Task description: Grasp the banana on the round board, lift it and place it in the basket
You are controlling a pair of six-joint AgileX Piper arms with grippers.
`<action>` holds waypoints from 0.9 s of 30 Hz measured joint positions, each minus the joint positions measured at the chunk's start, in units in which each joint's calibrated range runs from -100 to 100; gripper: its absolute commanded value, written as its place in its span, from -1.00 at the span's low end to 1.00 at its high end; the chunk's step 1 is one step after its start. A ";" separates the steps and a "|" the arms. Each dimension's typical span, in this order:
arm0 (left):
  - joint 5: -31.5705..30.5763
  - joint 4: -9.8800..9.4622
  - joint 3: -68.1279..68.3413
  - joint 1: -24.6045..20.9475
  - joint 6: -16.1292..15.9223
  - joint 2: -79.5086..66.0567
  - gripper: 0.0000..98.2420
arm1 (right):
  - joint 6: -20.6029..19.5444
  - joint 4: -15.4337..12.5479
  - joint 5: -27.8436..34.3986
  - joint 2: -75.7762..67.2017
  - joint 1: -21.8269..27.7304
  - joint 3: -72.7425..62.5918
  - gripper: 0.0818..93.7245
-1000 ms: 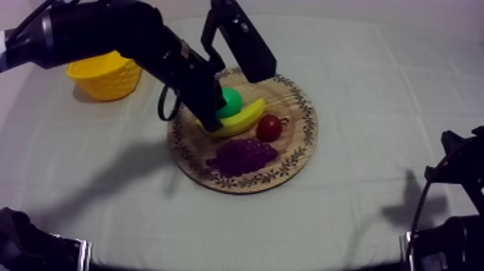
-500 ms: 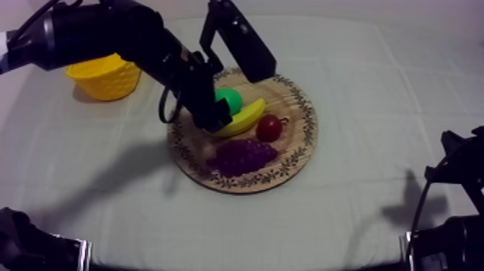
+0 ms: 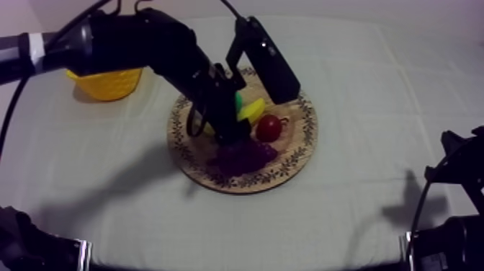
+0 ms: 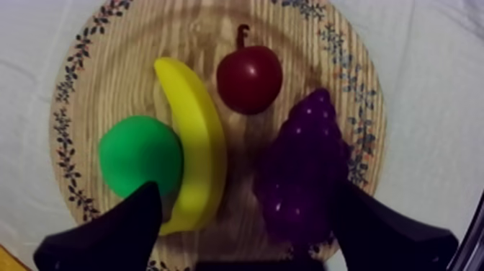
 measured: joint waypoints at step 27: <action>2.94 1.86 -13.17 -2.03 -1.03 13.97 0.68 | 0.00 0.00 0.00 0.00 0.00 0.00 -1.00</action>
